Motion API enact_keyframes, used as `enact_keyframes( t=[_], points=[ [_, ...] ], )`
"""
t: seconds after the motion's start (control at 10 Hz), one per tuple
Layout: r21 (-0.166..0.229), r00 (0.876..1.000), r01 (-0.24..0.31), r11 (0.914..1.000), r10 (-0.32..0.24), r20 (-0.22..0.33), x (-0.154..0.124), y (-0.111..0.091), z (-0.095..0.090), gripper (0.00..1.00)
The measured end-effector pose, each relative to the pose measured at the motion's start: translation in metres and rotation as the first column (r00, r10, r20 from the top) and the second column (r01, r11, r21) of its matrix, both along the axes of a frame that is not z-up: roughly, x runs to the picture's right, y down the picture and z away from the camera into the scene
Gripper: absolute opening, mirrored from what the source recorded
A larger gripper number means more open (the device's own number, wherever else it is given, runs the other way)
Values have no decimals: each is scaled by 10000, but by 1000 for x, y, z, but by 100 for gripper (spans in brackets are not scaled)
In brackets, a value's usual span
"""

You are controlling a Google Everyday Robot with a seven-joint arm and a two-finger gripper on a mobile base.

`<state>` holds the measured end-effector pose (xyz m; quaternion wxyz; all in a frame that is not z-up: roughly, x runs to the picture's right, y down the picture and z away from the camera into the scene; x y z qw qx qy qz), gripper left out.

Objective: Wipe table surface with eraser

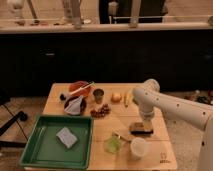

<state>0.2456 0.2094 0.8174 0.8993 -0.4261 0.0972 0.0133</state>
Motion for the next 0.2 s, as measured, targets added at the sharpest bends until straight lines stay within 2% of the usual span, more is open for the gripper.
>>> enact_keyframes(
  t=[0.2],
  points=[
    [331,9989,-4,9995,20,-473,12,-13,-1,2]
  ],
)
